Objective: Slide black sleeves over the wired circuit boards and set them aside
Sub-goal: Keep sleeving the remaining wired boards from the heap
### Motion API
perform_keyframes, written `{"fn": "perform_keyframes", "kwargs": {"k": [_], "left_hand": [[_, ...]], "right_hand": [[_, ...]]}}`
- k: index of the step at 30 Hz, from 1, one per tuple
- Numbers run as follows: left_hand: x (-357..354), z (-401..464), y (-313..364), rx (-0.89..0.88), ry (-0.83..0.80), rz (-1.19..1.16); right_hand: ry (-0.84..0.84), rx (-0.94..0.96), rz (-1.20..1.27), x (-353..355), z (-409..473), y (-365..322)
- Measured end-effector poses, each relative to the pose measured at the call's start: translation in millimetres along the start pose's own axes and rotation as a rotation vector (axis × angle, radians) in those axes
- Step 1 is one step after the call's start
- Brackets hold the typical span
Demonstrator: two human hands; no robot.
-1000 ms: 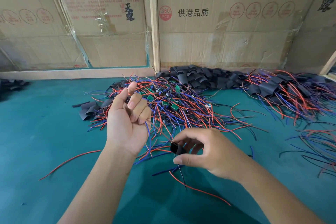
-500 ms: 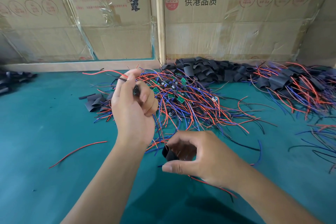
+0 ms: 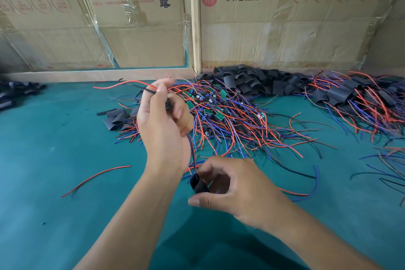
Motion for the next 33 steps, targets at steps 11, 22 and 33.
{"fn": "perform_keyframes", "kwargs": {"k": [11, 22, 33], "left_hand": [[3, -5, 1, -0.102, 0.192, 0.043], [3, -7, 4, -0.172, 0.245, 0.074], [-6, -16, 9, -0.290, 0.090, 0.102]], "right_hand": [[0.036, -0.005, 0.003, -2, 1, 1], [0.089, 0.007, -0.065, -5, 1, 3], [0.093, -0.155, 0.237, -4, 4, 14]]}}
Point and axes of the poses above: each hand's wrist, its own z-axis towards the middle knuckle, its own x-axis out of the back of the hand, y = z × x, the point moved 4 cm from there along z, towards the middle knuckle, and after that the axes turned 5 degrees about -z, right-handed, at the moved point
